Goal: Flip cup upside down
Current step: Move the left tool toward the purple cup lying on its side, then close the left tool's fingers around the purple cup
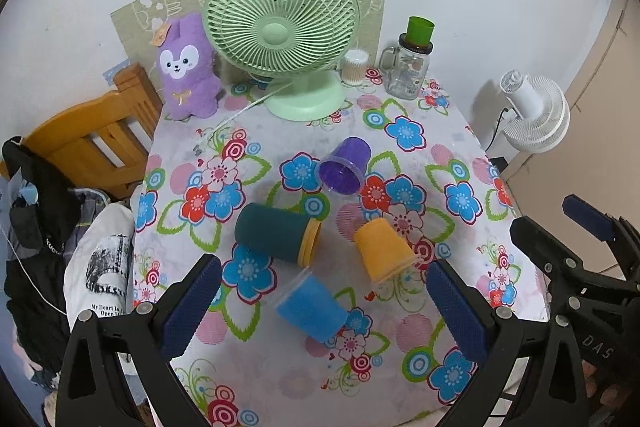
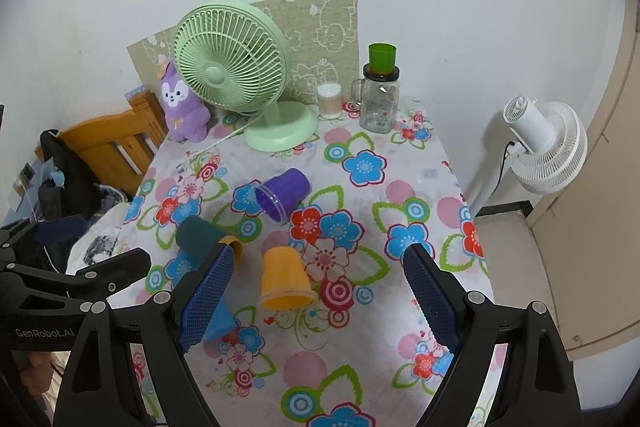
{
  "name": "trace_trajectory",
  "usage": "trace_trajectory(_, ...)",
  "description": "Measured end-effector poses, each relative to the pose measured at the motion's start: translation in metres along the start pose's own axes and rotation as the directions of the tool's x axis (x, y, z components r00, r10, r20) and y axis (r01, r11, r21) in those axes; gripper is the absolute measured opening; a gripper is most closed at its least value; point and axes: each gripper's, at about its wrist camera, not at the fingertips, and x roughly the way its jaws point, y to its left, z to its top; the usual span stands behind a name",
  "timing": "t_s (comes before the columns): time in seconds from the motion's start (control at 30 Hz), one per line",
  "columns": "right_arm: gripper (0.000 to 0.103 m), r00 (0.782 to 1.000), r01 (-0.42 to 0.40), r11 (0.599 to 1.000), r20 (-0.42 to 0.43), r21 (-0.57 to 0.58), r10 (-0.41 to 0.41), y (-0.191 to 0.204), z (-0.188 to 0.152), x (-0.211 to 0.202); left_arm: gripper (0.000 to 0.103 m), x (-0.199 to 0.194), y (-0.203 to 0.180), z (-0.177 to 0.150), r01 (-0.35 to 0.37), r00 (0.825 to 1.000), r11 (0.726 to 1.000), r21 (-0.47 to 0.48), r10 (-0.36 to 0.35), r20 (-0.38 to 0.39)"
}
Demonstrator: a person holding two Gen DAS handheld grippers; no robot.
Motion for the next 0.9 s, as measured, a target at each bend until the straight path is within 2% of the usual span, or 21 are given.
trace_trajectory(0.4,0.089,0.999,-0.007,1.0,-0.039,0.001,0.007,-0.019,0.034,0.045,0.103,0.042,-0.005,0.035,-0.009,0.999,0.999,0.034,0.01,-0.044)
trace_trajectory(0.73,0.089,0.997,-0.013,1.0,-0.073,0.005,0.013,-0.034,0.057,0.102,0.103,0.101,-0.015,0.068,-0.005,0.995,0.995,0.099,0.015,-0.096)
trace_trajectory(0.9,0.089,0.993,0.022,1.0,-0.115,-0.018,-0.024,-0.039,0.057,0.142,0.103,0.137,-0.024,0.078,-0.018,0.989,0.989,0.144,0.039,-0.142)
